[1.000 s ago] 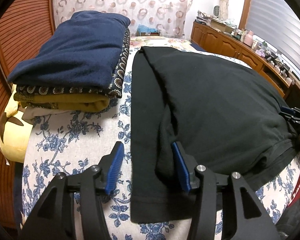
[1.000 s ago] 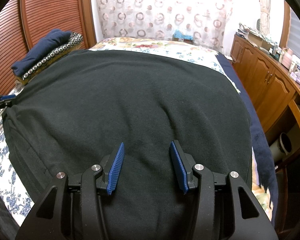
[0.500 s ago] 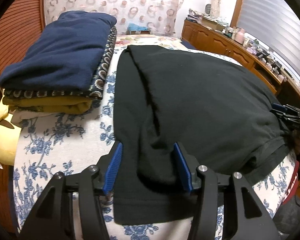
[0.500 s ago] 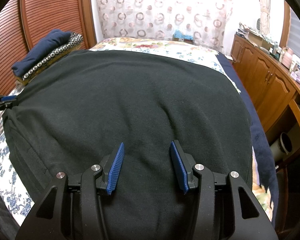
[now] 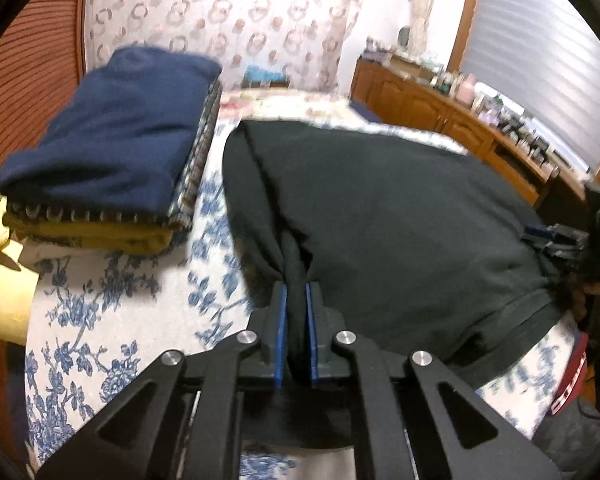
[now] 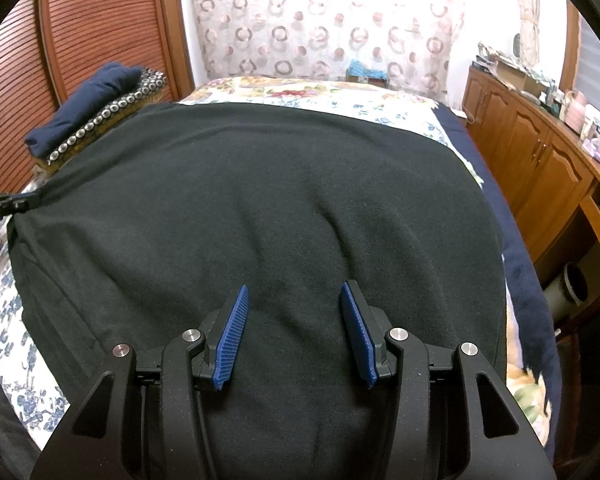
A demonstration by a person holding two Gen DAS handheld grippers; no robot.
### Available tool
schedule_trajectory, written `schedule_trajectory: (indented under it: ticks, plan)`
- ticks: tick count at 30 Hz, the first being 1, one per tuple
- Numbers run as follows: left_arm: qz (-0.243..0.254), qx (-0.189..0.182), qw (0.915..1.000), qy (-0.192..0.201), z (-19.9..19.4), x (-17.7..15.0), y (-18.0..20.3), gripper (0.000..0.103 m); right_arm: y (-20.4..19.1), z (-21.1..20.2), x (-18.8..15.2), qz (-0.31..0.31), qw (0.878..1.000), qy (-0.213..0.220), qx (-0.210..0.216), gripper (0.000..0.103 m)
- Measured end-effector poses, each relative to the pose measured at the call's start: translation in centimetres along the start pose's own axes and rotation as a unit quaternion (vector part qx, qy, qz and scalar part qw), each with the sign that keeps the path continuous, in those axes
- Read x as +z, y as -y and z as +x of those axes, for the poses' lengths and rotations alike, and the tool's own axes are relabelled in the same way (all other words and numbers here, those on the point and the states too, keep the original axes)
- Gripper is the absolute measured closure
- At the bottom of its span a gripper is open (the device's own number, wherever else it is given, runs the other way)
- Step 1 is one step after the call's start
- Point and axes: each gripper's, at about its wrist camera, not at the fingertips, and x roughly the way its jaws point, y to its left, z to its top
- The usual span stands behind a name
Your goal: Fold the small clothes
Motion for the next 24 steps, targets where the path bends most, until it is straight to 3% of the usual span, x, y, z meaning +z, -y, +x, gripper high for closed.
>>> schedule_trajectory:
  ticks: [11, 24]
  plan:
    - [0.042, -0.039, 0.9958, 0.071, -2.0, 4.2, 4.3, 0.098, 0.3, 0.0, -0.2, -0.002, 1.000, -0.001, 0.003, 0.051]
    - [0.079, -0.070, 0.9895, 0.098, -2.5, 6.4, 9.2, 0.098, 0.5, 0.0, -0.1, 0.002, 1.000, 0.000, 0.010, 0.050]
